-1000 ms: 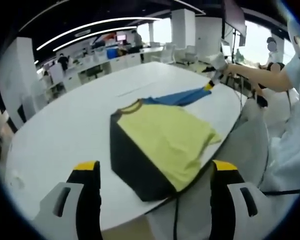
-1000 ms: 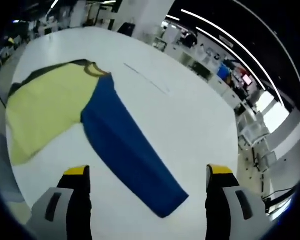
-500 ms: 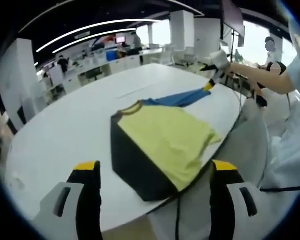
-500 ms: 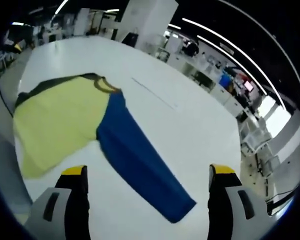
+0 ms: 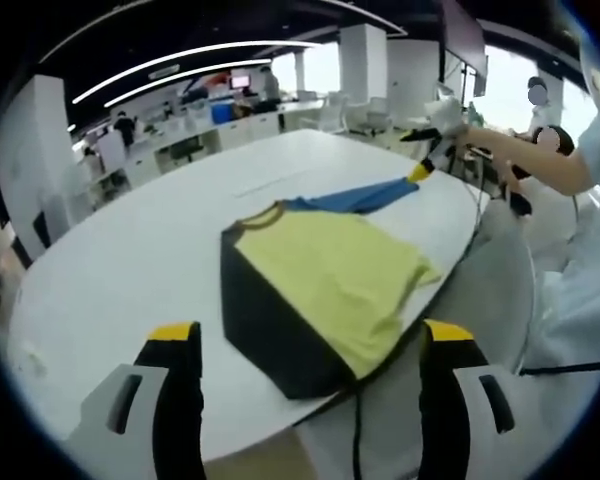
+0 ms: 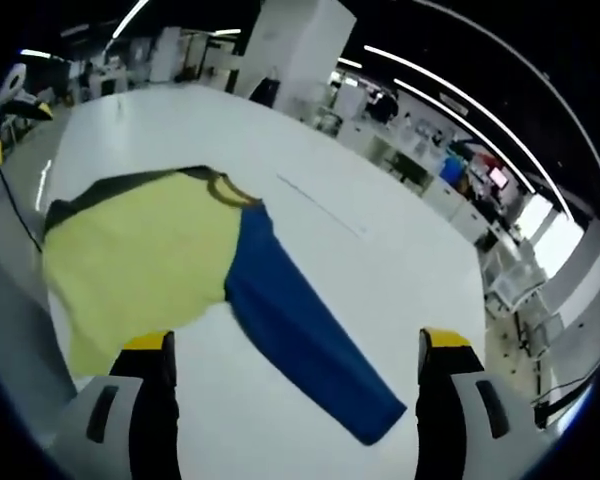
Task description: Fold the garment on the visible template until the final outline fits inside the template.
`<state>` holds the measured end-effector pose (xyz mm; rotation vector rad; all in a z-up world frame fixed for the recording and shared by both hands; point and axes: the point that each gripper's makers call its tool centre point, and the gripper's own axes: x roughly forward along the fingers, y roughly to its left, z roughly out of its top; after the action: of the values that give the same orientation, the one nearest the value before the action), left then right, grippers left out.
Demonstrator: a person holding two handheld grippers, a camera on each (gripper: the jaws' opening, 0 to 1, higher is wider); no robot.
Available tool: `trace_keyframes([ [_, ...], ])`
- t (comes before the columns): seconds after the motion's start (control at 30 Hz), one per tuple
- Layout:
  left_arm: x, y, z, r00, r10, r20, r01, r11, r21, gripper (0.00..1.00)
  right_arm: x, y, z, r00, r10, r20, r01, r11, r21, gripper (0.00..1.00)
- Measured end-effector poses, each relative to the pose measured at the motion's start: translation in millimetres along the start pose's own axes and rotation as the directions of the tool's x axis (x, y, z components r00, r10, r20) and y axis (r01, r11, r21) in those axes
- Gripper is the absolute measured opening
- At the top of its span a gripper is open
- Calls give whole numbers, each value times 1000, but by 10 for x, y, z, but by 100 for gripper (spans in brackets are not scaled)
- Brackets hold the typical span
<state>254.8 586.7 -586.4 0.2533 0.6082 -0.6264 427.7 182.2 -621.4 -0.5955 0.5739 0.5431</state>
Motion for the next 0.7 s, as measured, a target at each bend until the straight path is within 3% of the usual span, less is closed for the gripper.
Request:
trace_keyframes([
  [0.43,-8,58,-5,1000,-9,23,9,1000,6,86,-234,334,441,995,18,94,-17,1000,-15,100],
  [0.7,-15,62,-36,1000,-12,24,12,1000,4,86,-335,550,574,991,38,127,-36,999,-16,100],
])
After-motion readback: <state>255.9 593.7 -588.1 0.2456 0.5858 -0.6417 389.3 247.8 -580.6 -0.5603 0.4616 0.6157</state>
